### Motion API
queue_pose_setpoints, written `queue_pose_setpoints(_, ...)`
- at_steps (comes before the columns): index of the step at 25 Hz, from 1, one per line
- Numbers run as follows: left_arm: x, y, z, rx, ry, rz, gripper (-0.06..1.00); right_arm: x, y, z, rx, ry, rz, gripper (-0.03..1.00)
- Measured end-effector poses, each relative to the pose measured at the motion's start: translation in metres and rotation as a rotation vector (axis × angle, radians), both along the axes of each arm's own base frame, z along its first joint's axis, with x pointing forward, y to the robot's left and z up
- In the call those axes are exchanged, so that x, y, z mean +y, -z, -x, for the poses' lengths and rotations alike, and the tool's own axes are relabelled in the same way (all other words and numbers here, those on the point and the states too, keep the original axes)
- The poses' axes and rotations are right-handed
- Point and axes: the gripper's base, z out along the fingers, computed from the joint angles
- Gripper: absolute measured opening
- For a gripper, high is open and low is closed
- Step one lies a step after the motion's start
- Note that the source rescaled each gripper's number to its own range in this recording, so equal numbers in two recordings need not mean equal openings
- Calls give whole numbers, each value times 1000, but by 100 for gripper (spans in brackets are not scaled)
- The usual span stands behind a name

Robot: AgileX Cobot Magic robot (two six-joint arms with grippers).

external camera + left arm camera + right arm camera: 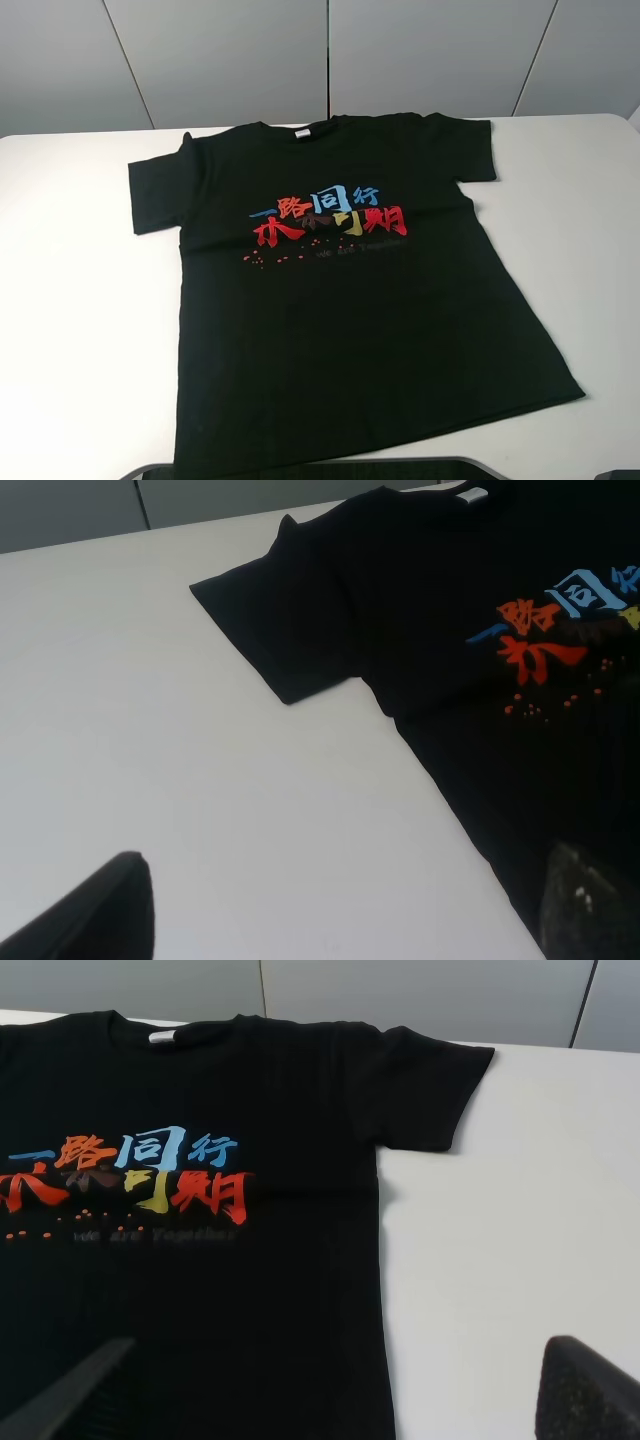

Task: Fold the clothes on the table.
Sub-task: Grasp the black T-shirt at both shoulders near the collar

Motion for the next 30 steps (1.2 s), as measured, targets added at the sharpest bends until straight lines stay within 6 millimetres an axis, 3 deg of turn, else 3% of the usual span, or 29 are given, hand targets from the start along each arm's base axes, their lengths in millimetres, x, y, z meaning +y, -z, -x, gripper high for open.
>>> queue_pose_setpoints(10,1,0,0,11,-39,47,100,0,-2,3,9,-9,9,85)
queue_pose_setpoints(13,1,0,0,9,-34,36,100,1,-13,9,0,-17,28,83)
queue_pose_setpoints(16,1,0,-1,1,-12,-6,100,0,-34,2,38,-49,80,83)
queue_pose_setpoints(19,0,-4,-8,23,15,-59,100,-1,-56,-19,126,-94,131,82)
queue_pose_setpoints(24,-4,-14,-32,110,87,-185,100,-3,-96,-74,213,-195,218,82)
queue_pose_setpoints(27,-6,-18,-52,171,121,-245,100,-5,-107,-113,278,-257,259,82)
queue_pose_setpoints(30,-7,-21,-74,216,151,-314,100,-2,-105,-153,360,-335,284,82)
